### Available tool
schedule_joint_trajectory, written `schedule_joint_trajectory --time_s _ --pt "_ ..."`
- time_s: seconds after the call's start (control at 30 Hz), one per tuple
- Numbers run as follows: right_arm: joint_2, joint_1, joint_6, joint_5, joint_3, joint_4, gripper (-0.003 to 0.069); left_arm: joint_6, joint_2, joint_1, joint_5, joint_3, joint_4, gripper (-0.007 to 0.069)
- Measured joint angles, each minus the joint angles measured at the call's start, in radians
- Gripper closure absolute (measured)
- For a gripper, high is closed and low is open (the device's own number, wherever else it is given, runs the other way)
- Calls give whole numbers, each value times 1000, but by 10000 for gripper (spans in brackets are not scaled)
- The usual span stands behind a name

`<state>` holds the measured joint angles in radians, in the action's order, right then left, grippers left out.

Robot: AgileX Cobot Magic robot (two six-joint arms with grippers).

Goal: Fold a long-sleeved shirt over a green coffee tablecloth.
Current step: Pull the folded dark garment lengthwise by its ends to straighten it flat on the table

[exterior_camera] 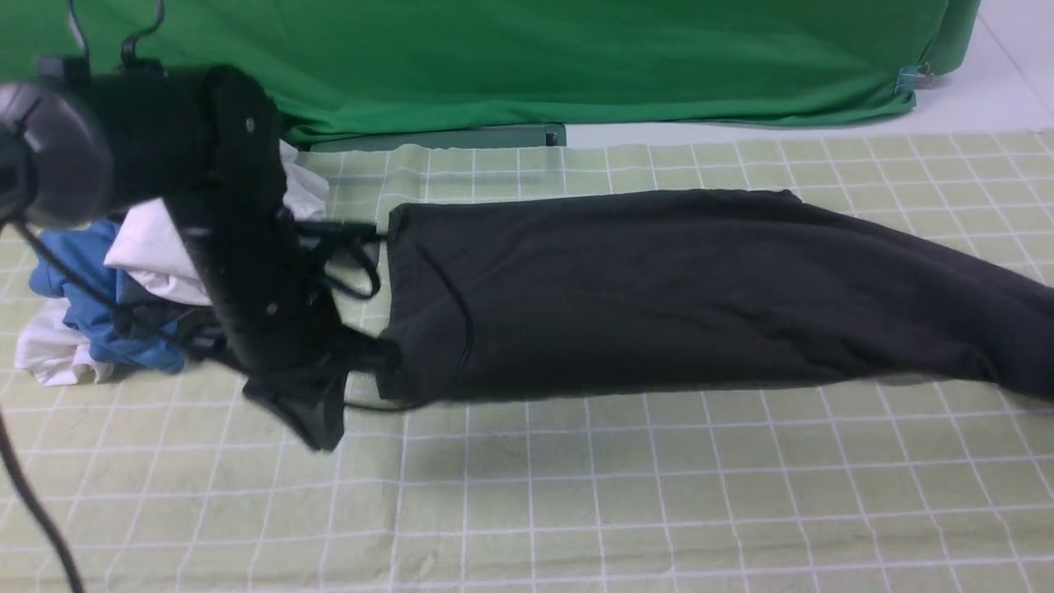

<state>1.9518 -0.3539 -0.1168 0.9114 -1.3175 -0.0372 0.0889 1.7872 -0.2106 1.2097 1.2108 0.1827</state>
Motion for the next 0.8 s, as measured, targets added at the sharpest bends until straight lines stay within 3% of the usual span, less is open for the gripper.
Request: schedule_joint_trajectory --time_s 0.2,0.5,0.7,0.8 --pt "-14 0 0 -137 94 6 622 1 -32 0 0 -59 11 610" --pt "-6 0 44 -330 92 138 622 -50 -117 0 -75 -58 38 587" --pt "-5 0 54 -404 90 153 622 -89 -87 0 -267 -58 99 447" --pt "-5 0 56 -404 87 153 622 -89 -44 0 -345 -58 129 322"
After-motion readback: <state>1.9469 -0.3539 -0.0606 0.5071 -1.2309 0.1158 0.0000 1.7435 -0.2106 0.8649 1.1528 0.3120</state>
